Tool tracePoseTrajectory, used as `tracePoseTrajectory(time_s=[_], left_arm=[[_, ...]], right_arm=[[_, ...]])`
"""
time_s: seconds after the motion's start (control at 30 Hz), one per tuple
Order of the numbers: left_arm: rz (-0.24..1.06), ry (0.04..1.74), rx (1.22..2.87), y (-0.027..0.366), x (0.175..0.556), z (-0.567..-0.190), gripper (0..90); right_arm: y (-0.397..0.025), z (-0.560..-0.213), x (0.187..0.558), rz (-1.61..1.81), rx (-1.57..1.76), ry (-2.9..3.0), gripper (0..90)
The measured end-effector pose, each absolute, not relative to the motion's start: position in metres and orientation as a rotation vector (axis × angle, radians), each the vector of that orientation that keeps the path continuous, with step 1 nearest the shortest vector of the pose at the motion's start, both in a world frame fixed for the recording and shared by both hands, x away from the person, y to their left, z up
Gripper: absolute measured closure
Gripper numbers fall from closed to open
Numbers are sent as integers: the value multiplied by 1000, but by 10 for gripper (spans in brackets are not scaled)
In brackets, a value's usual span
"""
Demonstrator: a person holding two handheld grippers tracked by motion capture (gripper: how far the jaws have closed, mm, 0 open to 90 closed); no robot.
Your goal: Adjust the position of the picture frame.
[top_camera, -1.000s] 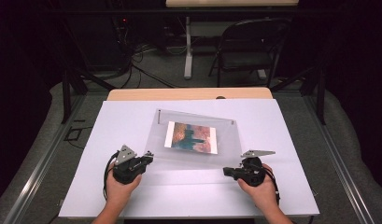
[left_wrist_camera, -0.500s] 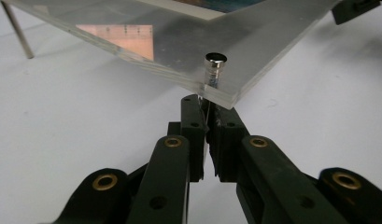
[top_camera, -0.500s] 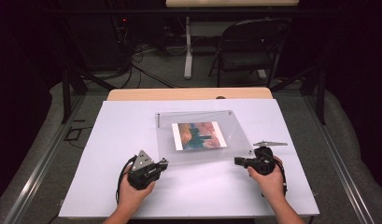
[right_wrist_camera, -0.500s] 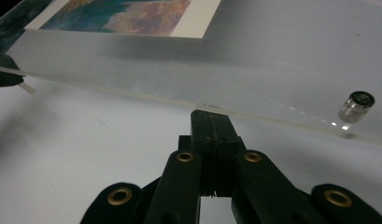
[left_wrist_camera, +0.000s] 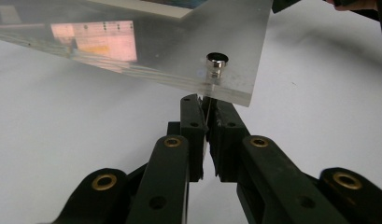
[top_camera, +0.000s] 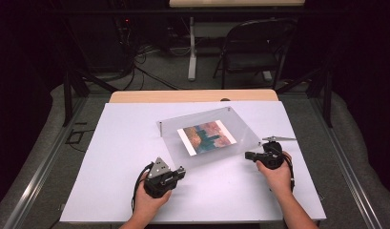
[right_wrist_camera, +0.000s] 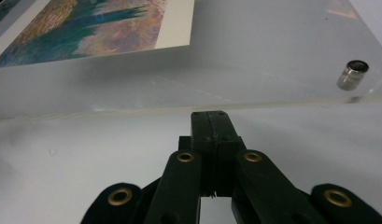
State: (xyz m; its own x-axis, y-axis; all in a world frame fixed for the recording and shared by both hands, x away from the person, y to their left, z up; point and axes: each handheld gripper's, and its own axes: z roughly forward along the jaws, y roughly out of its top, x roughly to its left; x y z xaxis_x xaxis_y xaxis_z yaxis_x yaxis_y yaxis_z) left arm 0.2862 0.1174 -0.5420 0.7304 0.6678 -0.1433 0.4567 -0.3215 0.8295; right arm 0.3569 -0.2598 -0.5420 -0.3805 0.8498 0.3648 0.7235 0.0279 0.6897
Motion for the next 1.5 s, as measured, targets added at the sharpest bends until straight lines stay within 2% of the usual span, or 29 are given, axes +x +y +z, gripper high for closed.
tracePoseTrajectory(time_s=[0.37, 0.8, 1.0, 1.23, 1.5], left_arm=[[222, 803, 2018, 95, 281, -550, 836], [203, 794, 2055, 95, 281, -558, 811], [191, 805, 2024, 106, 277, -553, 676], [199, 830, 1981, 120, 276, -549, 494], [217, 831, 1963, 131, 270, -545, 426]], right_arm=[[-274, -545, 353, 1248, 1710, 2104, 900], [-274, -538, 334, 1326, 1633, 2076, 829], [-274, -539, 333, 1346, 1615, 2060, 744], [-271, -540, 331, 1349, 1503, 2037, 565], [-263, -540, 329, 1328, 1405, 2029, 466]])
